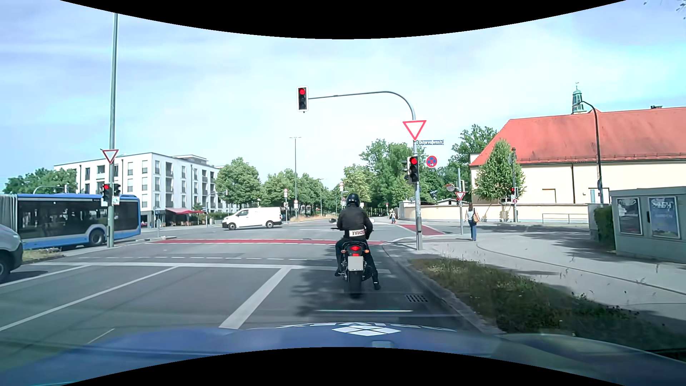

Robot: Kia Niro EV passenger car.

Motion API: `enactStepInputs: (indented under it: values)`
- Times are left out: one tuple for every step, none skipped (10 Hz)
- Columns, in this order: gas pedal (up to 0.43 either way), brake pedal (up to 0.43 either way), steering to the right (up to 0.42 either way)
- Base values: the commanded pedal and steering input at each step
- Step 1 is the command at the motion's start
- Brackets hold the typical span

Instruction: Follow the waypoints while adhering to traffic rules and regulations

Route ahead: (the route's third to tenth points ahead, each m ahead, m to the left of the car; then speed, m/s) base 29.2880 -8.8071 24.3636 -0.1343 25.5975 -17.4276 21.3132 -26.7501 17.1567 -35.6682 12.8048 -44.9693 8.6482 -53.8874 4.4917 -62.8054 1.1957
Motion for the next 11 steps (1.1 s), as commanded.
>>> enactStepInputs:
  values:
    - [0.0, 0.195, -0.118]
    - [0.0, 0.195, -0.101]
    - [0.0, 0.195, -0.08]
    - [0.0, 0.195, -0.059]
    - [0.0, 0.195, -0.041]
    - [0.0, 0.195, -0.023]
    - [0.0, 0.201, -0.014]
    - [0.0, 0.201, -0.008]
    - [0.0, 0.195, -0.007]
    - [0.0, 0.189, -0.007]
    - [0.0, 0.189, -0.006]
